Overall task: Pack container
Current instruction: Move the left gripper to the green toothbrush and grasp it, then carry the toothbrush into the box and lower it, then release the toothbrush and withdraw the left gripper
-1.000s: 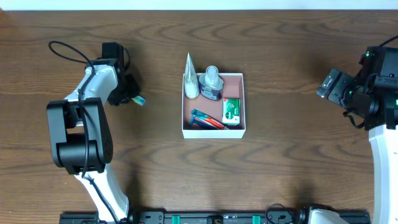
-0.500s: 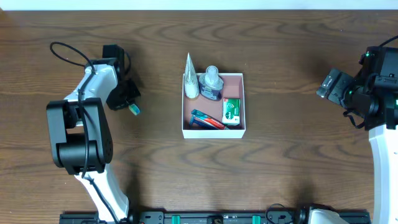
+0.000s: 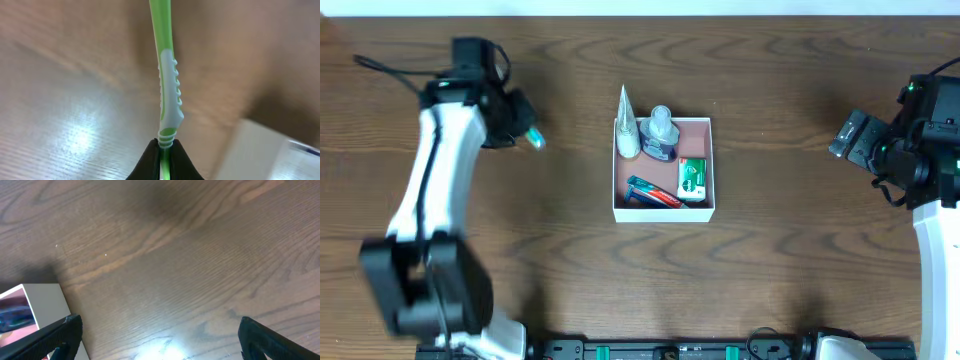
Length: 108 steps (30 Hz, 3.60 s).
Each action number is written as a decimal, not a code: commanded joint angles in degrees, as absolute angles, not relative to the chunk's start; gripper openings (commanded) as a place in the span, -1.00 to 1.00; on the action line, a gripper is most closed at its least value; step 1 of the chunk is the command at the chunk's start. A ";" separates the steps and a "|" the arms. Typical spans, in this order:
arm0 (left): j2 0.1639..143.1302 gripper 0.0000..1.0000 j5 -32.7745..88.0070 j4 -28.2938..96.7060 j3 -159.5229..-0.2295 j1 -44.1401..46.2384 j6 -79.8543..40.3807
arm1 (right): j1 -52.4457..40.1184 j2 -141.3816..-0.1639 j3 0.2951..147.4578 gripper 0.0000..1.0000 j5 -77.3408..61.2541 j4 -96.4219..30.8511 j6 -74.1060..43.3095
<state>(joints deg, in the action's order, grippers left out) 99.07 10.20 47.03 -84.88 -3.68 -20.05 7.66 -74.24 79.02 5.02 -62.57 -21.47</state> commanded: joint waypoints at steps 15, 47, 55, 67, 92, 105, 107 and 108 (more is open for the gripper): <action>67.22 -0.88 14.52 45.43 -87.22 23.38 18.46 | 8.19 -73.78 79.48 0.98 6.00 -62.63 -22.22; 100.07 -0.88 -8.67 58.02 -85.71 39.48 61.08 | 8.21 -73.78 79.48 0.98 6.00 -62.63 -22.22; 102.65 -0.88 -8.62 58.48 -85.71 38.54 61.06 | 8.21 -73.78 79.50 0.99 6.00 -62.63 -22.22; 102.56 -0.15 -8.60 58.43 -85.71 40.56 61.04 | 8.21 -73.78 79.48 0.99 6.00 -62.63 -22.22; 77.49 0.10 -33.45 44.75 -85.73 55.51 23.09 | 8.19 -73.78 79.48 0.99 6.00 -62.63 -22.22; 53.39 0.64 -31.77 53.60 -85.73 36.05 0.16 | 8.21 -73.78 79.48 0.99 6.00 -62.63 -22.22; 51.42 0.70 -27.03 55.53 -85.73 34.46 2.20 | 8.19 -73.78 79.48 0.98 6.00 -62.63 -22.22; 50.46 0.70 -23.64 56.99 -85.73 33.98 3.73 | 8.19 -73.78 79.48 0.99 6.00 -62.63 -22.22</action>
